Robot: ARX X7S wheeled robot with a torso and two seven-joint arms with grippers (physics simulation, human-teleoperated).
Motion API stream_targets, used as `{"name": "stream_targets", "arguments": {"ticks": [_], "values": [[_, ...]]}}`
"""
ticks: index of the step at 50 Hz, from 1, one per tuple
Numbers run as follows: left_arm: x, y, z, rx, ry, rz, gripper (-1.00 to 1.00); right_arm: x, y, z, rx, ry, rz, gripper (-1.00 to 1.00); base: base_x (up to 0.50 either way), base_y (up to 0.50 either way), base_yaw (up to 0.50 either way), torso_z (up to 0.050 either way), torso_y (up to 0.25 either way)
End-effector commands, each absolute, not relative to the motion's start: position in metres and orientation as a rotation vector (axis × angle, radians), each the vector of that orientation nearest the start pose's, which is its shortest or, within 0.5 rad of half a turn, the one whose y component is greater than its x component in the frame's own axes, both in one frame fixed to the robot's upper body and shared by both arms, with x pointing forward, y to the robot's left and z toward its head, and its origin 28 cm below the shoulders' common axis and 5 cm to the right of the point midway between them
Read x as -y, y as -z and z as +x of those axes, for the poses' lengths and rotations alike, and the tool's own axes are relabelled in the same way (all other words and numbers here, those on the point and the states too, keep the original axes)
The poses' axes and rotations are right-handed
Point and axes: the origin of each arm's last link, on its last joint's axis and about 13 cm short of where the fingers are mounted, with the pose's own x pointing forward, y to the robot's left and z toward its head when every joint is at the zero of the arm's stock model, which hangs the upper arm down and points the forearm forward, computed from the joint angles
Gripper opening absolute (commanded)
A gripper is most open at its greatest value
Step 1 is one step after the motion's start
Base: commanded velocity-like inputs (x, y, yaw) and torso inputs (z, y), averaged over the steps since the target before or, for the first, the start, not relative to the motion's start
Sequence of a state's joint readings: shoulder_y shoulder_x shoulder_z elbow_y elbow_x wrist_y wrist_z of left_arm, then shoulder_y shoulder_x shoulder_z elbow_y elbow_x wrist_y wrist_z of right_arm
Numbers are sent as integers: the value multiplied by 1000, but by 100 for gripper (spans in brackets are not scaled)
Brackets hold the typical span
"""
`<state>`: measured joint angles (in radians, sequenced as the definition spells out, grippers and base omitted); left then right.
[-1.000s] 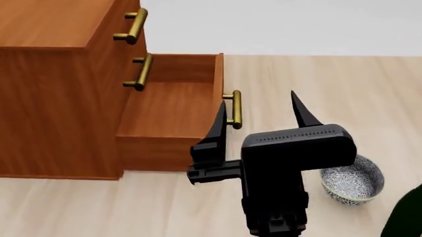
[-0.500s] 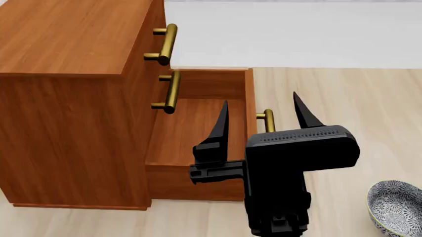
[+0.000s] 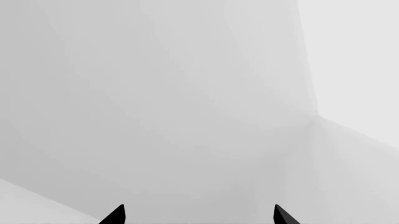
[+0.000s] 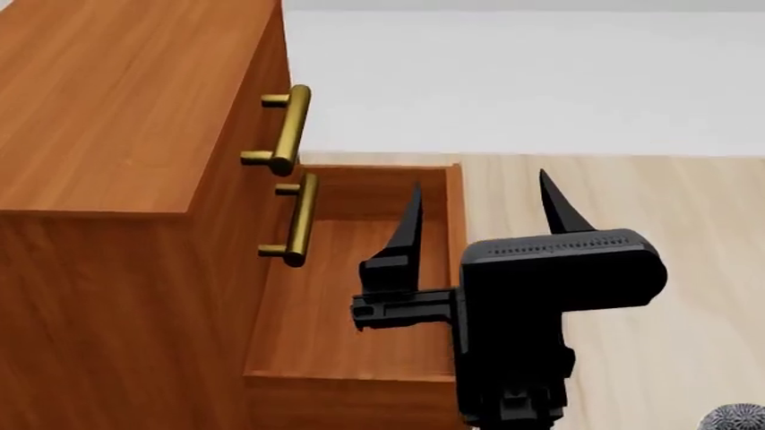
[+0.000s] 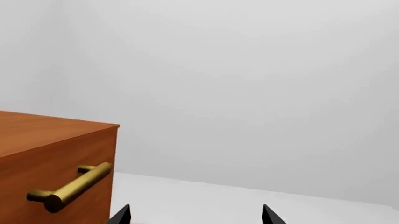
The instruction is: Close the bottom drawer of the cabinet and open the top drawer.
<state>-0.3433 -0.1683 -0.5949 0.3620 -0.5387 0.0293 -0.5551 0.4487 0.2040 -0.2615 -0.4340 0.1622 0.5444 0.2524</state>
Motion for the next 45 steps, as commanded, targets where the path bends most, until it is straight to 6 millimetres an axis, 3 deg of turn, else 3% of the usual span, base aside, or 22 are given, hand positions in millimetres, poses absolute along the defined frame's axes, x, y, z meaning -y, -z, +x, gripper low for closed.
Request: {"name": "stream_targets", "arguments": {"ticks": [1,20,24,31,34,45], "values": [[-343,-185,224,799,-904,-576,100,81,-165,269,296,-50,-101,100,293,0,0,0,0],[-343,-186,222,805,-900,-579,100,84,-174,274,302,-44,-130,100,304,0,0,0,1],[-343,-185,223,804,-899,-581,100,86,-184,274,315,-42,-146,100,315,0,0,0,0],[-343,-185,222,809,-900,-575,100,102,-229,278,311,-25,-102,100,156,0,0,0,0],[-343,-186,221,818,-908,-568,100,106,-239,278,312,-37,-116,100,0,0,0,0,0],[-342,-186,222,817,-904,-550,100,117,-246,288,318,14,-134,100,0,0,0,0,0]]}}
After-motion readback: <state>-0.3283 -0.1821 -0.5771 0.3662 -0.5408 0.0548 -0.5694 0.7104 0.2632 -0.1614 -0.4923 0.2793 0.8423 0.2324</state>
